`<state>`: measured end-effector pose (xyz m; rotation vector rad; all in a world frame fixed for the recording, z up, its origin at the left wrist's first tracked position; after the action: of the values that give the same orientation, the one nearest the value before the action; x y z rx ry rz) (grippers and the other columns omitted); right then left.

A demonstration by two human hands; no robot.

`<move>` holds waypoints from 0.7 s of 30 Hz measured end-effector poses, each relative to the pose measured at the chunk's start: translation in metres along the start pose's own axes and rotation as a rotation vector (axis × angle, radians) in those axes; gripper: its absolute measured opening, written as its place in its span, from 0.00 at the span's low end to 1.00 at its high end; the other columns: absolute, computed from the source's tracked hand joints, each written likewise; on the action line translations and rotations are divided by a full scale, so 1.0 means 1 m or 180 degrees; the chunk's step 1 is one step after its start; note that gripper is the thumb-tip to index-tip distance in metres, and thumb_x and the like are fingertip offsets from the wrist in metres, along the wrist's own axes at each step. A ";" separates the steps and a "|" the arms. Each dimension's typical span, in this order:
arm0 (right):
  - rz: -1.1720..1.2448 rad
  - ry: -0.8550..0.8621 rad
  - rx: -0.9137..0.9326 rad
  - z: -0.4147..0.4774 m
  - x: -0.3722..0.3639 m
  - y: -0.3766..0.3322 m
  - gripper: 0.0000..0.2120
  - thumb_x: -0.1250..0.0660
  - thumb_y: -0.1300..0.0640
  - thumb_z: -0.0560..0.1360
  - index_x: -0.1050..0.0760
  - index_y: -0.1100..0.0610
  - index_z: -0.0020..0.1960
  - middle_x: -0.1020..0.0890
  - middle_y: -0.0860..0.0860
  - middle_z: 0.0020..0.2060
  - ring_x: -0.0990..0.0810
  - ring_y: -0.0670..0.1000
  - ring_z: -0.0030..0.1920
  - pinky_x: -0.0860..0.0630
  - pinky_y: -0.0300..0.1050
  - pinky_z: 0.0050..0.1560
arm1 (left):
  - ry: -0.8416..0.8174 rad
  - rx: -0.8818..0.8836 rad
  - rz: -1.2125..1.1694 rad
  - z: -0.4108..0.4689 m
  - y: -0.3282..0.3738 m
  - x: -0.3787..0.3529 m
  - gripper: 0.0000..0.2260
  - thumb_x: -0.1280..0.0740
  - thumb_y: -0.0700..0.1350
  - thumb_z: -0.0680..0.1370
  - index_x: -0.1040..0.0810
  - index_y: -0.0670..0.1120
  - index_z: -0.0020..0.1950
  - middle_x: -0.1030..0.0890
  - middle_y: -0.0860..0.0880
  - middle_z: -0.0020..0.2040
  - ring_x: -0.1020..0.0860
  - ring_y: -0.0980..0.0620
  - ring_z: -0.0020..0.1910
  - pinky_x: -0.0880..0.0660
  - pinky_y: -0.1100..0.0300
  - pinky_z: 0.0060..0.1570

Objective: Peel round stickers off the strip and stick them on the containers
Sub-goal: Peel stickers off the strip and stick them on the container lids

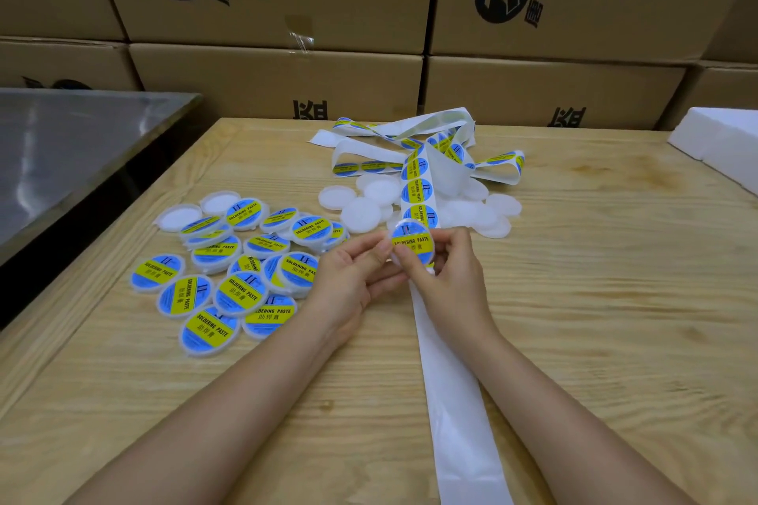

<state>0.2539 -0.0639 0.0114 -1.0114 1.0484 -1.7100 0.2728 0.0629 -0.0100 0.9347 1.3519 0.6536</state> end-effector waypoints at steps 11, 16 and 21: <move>0.0100 0.0229 0.0393 0.003 0.013 -0.006 0.08 0.33 0.60 0.75 0.27 0.54 0.38 0.21 0.45 0.30 0.22 0.44 0.33 0.27 0.34 0.37 | 0.0199 -0.0018 0.0366 0.001 0.006 0.006 0.08 0.41 0.37 0.80 0.22 0.40 0.50 0.16 0.48 0.36 0.18 0.53 0.33 0.22 0.63 0.30; 0.0115 0.0296 0.0292 0.004 0.013 -0.003 0.09 0.32 0.59 0.74 0.31 0.48 0.45 0.23 0.49 0.25 0.26 0.45 0.28 0.31 0.35 0.33 | 0.0023 -0.0128 0.0682 -0.002 0.005 -0.003 0.07 0.40 0.36 0.79 0.22 0.40 0.48 0.16 0.48 0.36 0.18 0.52 0.34 0.21 0.62 0.33; -0.0139 0.0164 0.0311 0.002 0.008 -0.005 0.08 0.28 0.54 0.71 0.26 0.51 0.46 0.20 0.47 0.31 0.23 0.43 0.33 0.28 0.34 0.35 | -0.0079 -0.0132 0.0801 -0.006 0.000 -0.008 0.08 0.40 0.35 0.79 0.21 0.41 0.46 0.17 0.47 0.34 0.18 0.52 0.32 0.21 0.61 0.31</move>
<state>0.2519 -0.0704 0.0183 -0.9387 0.9717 -1.8131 0.2655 0.0578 -0.0054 1.0858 1.2043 0.8552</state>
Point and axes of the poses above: each hand's wrist, its own z-axis towards the middle knuckle, its own x-axis out of the back of the hand, y = z × x, the point moved 9 cm from there along z, towards the middle knuckle
